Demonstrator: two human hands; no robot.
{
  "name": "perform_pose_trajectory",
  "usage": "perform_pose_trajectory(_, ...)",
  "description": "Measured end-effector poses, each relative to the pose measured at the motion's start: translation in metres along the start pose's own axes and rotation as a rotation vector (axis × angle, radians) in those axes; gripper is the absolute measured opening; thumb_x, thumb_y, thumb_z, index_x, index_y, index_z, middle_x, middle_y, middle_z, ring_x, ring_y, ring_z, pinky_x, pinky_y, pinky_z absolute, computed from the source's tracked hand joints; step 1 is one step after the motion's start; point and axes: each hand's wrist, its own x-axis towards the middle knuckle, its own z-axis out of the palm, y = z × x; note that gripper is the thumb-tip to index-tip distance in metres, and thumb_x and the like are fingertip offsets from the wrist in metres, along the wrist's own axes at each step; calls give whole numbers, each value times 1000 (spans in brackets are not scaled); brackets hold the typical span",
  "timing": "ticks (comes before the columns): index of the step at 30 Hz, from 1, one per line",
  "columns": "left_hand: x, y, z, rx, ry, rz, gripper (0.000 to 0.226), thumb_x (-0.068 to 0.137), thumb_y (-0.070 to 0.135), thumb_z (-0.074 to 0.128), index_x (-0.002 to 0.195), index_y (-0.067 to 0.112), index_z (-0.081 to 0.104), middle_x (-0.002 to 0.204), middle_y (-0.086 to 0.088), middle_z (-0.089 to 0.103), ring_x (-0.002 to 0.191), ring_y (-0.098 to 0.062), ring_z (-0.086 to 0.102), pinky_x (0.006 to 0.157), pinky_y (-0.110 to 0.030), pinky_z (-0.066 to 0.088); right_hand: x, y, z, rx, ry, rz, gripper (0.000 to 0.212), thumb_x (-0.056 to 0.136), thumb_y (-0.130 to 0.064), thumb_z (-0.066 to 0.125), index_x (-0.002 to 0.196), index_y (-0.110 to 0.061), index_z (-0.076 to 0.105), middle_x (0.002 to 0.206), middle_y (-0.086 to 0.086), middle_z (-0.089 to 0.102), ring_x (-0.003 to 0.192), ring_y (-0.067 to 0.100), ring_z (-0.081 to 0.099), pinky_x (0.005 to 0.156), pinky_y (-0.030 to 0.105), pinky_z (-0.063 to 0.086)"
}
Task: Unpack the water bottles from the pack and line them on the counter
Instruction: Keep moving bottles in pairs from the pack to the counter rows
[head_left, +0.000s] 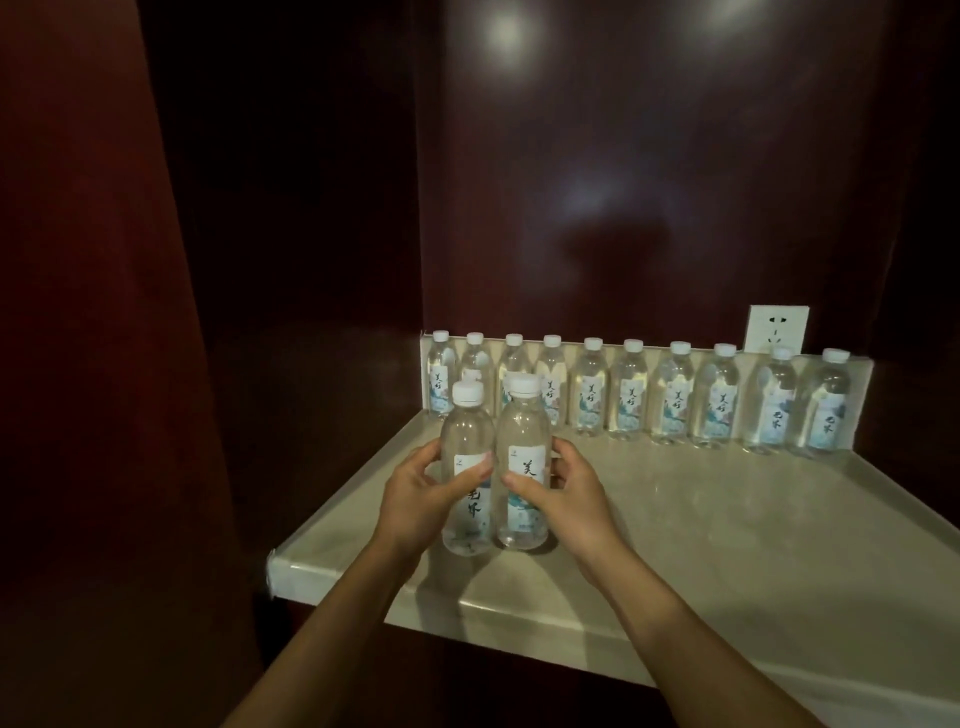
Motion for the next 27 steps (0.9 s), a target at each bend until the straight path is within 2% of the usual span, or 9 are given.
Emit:
perform_pose_trajectory(5, 27, -14, -4, 25, 26, 17, 56, 63, 59, 83, 114, 40, 71, 112, 7, 75, 106, -22, 72, 90, -49, 59, 23, 20, 17, 38, 9, 21, 50, 80, -24, 82, 121, -29, 54, 109, -4, 69, 95, 10, 69, 81, 35, 60)
perform_pose_trajectory(8, 46, -27, -7, 34, 25, -6, 54, 67, 51, 83, 117, 34, 70, 111, 3, 76, 100, -23, 74, 87, -53, 60, 43, 37, 27, 7, 28, 10, 44, 79, -21, 83, 108, -37, 54, 105, -7, 71, 95, 8, 69, 86, 37, 59)
perform_pose_trajectory(10, 59, -35, -10, 35, 12, -8, 45, 77, 37, 83, 119, 29, 68, 109, -1, 77, 93, -26, 76, 81, -55, 61, 56, 46, 33, -4, 31, 6, 44, 78, -20, 84, 107, -37, 55, 102, -11, 71, 95, 8, 70, 86, 36, 59)
perform_pose_trajectory(12, 74, -44, -12, 49, 29, -3, 41, 82, 33, 79, 120, 28, 67, 107, 0, 77, 88, -24, 77, 78, -54, 62, 70, 50, 39, -14, 26, 5, 46, 79, -21, 83, 112, -36, 54, 100, -15, 69, 96, 6, 69, 80, 27, 59)
perform_pose_trajectory(14, 90, -53, -15, 83, 36, 12, 44, 83, 38, 76, 125, 35, 63, 111, 3, 76, 91, -22, 76, 76, -52, 63, 83, 52, 44, -33, 15, -6, 47, 82, -22, 80, 118, -33, 53, 97, -20, 66, 89, -4, 65, 68, 11, 53)
perform_pose_trajectory(17, 115, -65, -17, 121, 29, 2, 43, 87, 39, 72, 127, 46, 57, 110, 9, 74, 91, -16, 76, 71, -40, 64, 106, 59, 52, -68, 3, -34, 48, 86, -24, 76, 125, -32, 49, 98, -21, 62, 82, -11, 60, 57, 2, 47)
perform_pose_trajectory(20, 143, -77, -16, 191, 63, 21, 40, 86, 25, 77, 112, 47, 57, 96, 19, 72, 79, 4, 72, 60, -17, 57, 133, 70, 66, -121, 40, -46, 47, 87, -30, 74, 128, -31, 51, 109, -15, 67, 97, -1, 68, 69, 10, 54)
perform_pose_trajectory(23, 171, -89, -10, 338, 93, 11, 62, 73, 26, 87, 122, 41, 52, 110, 13, 71, 95, -5, 71, 75, -34, 62, 160, 85, 78, -231, 98, -56, 68, 80, -53, 70, 140, -35, 44, 129, -2, 62, 111, 15, 66, 91, 38, 59)
perform_pose_trajectory(27, 207, -103, -5, 434, 126, 18, 79, 69, 30, 89, 133, 34, 43, 122, 7, 66, 107, -17, 67, 80, -42, 62, 189, 97, 88, -241, 134, -89, 59, 88, -37, 72, 140, -36, 43, 130, -5, 61, 113, 13, 65, 94, 40, 57)
